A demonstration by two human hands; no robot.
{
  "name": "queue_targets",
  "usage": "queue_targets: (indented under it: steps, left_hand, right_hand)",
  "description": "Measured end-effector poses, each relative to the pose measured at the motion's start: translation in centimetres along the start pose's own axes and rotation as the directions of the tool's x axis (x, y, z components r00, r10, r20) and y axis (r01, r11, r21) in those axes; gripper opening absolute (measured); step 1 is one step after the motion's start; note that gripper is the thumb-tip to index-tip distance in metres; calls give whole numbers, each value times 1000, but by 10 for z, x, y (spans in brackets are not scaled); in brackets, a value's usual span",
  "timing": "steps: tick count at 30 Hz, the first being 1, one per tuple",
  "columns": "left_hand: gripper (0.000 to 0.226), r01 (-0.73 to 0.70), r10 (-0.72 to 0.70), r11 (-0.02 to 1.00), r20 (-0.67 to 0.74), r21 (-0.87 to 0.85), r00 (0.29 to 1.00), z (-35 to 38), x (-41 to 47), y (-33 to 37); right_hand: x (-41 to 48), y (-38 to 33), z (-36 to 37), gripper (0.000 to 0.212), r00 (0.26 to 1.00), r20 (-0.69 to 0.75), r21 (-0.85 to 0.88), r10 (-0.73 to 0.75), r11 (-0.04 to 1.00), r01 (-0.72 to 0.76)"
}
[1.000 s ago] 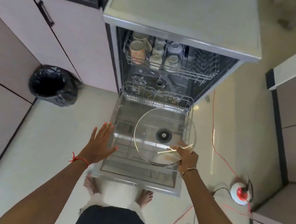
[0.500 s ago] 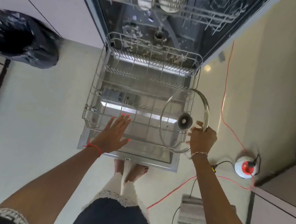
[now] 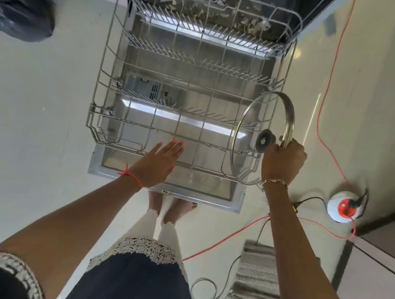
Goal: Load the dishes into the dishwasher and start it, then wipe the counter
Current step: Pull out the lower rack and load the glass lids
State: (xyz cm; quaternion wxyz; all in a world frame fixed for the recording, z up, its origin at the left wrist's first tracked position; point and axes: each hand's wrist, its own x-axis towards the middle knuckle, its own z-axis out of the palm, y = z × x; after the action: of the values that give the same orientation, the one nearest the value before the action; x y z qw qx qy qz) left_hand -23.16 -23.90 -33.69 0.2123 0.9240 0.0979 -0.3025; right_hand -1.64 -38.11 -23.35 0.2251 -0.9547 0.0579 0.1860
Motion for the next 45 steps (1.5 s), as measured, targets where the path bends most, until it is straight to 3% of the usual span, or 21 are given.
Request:
queue_targets:
  steps: [4, 8, 20, 24, 29, 33, 40, 45]
  left_hand:
    - [54, 11, -13, 1000, 91, 24, 996, 7, 2, 4]
    - [54, -9, 9, 998, 4, -55, 1000, 17, 2, 1]
    - [51, -12, 7, 990, -37, -138, 999, 17, 1, 1]
    - [53, 15, -12, 997, 37, -80, 999, 14, 1, 1]
    - [58, 36, -39, 999, 101, 35, 994, 0, -10, 4]
    - [59, 81, -81, 997, 59, 6, 995, -27, -29, 3]
    - [61, 149, -148, 989, -46, 15, 988, -90, -77, -1]
    - [63, 181, -184, 983, -138, -32, 973, -136, -124, 0]
  right_hand:
    - [9, 1, 12, 30, 1000, 25, -39, 13, 999, -12]
    - [16, 2, 28, 30, 998, 61, -76, 13, 997, -8]
    - [12, -2, 75, 30, 983, 150, -189, -105, 973, 133]
    - [6, 7, 79, 35, 972, 180, -167, -149, 969, 180]
    - [-4, 9, 62, 58, 946, 282, -166, -162, 963, 214]
    - [-19, 3, 38, 71, 917, 298, -223, -265, 915, 337]
    - [-60, -24, -5, 63, 886, 382, -310, -263, 867, 391]
    - [-103, -57, -34, 53, 776, 513, -389, -368, 706, 592]
